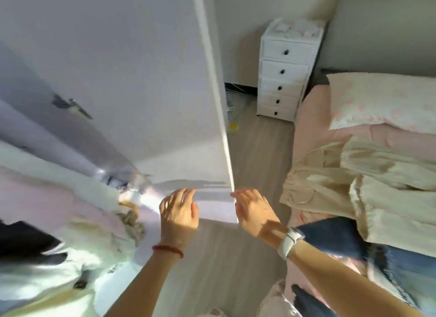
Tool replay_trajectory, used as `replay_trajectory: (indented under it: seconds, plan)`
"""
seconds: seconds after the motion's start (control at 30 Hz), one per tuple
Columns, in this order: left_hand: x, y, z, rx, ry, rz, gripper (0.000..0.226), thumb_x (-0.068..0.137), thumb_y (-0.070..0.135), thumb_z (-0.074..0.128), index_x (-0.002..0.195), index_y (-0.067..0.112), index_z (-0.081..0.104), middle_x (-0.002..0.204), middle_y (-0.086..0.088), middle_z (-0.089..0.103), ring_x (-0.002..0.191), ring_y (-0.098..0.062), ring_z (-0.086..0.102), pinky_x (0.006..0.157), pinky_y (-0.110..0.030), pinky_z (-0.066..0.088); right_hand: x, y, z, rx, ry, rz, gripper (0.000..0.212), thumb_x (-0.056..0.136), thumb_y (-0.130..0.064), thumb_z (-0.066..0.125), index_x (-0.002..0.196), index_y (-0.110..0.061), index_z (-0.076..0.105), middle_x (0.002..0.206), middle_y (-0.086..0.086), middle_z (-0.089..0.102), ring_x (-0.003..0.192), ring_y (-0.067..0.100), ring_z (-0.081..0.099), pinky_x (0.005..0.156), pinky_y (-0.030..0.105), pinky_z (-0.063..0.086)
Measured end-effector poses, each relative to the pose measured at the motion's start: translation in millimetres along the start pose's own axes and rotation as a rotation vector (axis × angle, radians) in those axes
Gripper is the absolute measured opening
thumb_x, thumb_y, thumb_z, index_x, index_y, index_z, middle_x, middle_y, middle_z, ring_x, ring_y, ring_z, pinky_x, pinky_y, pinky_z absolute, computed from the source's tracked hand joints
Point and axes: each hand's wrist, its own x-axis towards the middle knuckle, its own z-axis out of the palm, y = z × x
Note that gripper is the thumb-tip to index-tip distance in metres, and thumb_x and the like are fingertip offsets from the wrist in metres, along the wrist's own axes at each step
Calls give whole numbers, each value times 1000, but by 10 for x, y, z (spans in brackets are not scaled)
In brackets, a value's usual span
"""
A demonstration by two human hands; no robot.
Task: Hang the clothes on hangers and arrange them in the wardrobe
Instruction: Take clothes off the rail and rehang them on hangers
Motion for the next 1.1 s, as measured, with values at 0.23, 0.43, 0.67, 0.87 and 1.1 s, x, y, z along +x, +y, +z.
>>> replay_trajectory:
  seconds: [0.23,0.43,0.67,0.87,1.1]
  plan:
    - [-499,-1680,-1193,67,173,-439,33,83,14,48,112,6,63,119,-12,61,114,-29,54,96,-45,38,718,-1934,573,76,-91,-367,39,93,-17,39,132,-15,46,136,3,48,130,18,35,106,33,32]
    - [-339,-2532,-2090,109,387,-541,30,84,5,53,113,4,60,114,-14,62,107,-33,55,89,-48,44,1388,-3164,723,192,-75,-521,34,94,-13,40,126,-10,52,127,5,56,121,20,47,102,23,32]
    - [429,-3119,-2754,228,666,-475,30,85,14,48,110,8,64,119,-9,60,111,-28,54,90,-43,37,2533,-4356,692,398,6,-557,26,95,-9,38,105,1,60,100,14,61,93,29,56,87,33,41]
    - [1087,-3692,-2878,227,372,-598,54,92,39,13,143,28,27,153,11,15,141,-8,5,114,-41,4,3433,-5122,735,521,-10,-573,22,95,-18,45,94,-4,62,79,6,58,74,23,51,63,20,31]
    - [1055,-3872,-2753,248,411,-604,66,85,53,9,140,27,33,154,10,15,142,-8,3,115,-39,11,3888,-5548,885,200,-104,-630,26,90,-17,43,111,-11,57,97,16,66,91,34,60,70,30,42]
